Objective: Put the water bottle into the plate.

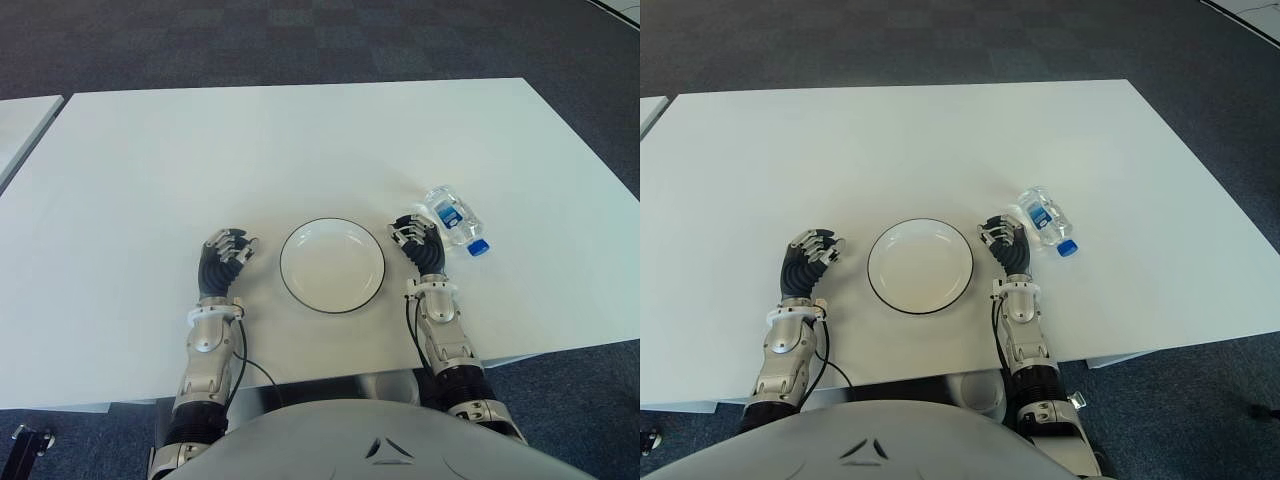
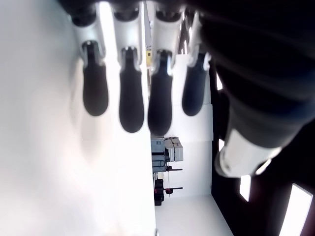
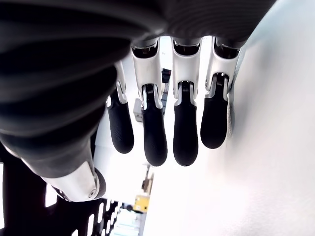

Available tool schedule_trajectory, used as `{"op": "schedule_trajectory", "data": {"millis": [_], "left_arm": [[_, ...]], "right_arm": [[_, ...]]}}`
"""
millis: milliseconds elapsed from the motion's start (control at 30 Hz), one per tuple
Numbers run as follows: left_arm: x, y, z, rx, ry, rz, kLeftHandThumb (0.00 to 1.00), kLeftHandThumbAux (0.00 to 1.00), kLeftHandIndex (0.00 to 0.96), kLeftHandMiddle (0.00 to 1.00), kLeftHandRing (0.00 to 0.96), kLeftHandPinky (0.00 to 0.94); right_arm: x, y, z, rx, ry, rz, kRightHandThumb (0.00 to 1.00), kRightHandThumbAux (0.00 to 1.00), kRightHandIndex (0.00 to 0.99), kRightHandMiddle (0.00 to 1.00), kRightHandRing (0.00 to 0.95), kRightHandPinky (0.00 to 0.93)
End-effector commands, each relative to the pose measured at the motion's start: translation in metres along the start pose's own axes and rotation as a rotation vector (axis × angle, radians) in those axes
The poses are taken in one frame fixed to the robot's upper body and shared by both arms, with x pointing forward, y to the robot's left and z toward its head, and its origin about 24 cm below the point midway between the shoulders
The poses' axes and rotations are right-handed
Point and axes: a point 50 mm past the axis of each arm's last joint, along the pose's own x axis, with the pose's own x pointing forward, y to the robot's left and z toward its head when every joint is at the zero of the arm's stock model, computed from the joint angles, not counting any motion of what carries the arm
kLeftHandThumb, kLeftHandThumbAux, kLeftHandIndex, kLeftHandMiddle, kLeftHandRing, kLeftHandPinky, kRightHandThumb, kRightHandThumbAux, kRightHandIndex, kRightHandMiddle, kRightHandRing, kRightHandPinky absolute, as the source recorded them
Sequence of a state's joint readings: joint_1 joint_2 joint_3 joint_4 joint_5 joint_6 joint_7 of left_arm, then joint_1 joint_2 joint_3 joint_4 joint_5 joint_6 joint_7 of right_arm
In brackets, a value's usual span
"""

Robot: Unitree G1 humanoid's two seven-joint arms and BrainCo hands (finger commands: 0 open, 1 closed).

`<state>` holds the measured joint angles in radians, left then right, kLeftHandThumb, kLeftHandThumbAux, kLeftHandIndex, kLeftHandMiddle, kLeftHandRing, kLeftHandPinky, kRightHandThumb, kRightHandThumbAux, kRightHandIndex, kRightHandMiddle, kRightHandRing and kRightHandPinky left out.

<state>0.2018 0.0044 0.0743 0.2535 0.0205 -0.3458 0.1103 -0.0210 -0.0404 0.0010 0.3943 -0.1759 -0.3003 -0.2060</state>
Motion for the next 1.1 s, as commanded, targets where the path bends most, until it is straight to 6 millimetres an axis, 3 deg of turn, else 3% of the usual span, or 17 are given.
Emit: {"op": "schedule_trajectory", "data": {"millis": [33,500,767,867,967,1033,1100], "left_arm": [[-0.005,0.000,-0.008,-0.003,0.048,0.000,0.707,0.716,0.431,0.550,0.546,0.530],[-0.005,-0.001,-0.010,-0.010,0.052,-0.005,0.708,0.715,0.431,0.559,0.547,0.529],[-0.006,-0.001,-0.010,-0.009,0.062,-0.005,0.707,0.715,0.431,0.552,0.544,0.528],[-0.006,-0.001,-0.011,-0.009,0.061,-0.004,0.707,0.716,0.431,0.546,0.542,0.526],[-0.006,-0.001,-0.010,-0.008,0.059,-0.002,0.706,0.716,0.431,0.544,0.542,0.527],[-0.006,-0.001,-0.011,-0.006,0.061,-0.001,0.707,0.716,0.431,0.545,0.542,0.528],[-0.006,-0.001,-0.011,-0.003,0.064,0.000,0.707,0.716,0.431,0.546,0.543,0.528]], "right_arm": [[-0.001,0.000,0.000,-0.011,0.017,0.004,0.702,0.731,0.422,0.487,0.510,0.525],[0.012,-0.011,0.063,-0.049,-0.230,-0.057,0.701,0.730,0.427,0.507,0.517,0.538],[0.019,-0.017,0.084,-0.087,-0.353,-0.119,0.702,0.731,0.423,0.516,0.509,0.521],[0.020,-0.018,0.090,-0.120,-0.407,-0.143,0.703,0.734,0.414,0.505,0.486,0.458],[0.021,-0.022,0.092,-0.205,-0.443,-0.169,0.704,0.734,0.408,0.439,0.416,0.384],[0.022,-0.023,0.093,-0.286,-0.463,-0.195,0.702,0.733,0.405,0.342,0.340,0.333],[0.023,-0.023,0.096,-0.366,-0.482,-0.233,0.615,0.744,0.234,0.240,0.251,0.260]]}}
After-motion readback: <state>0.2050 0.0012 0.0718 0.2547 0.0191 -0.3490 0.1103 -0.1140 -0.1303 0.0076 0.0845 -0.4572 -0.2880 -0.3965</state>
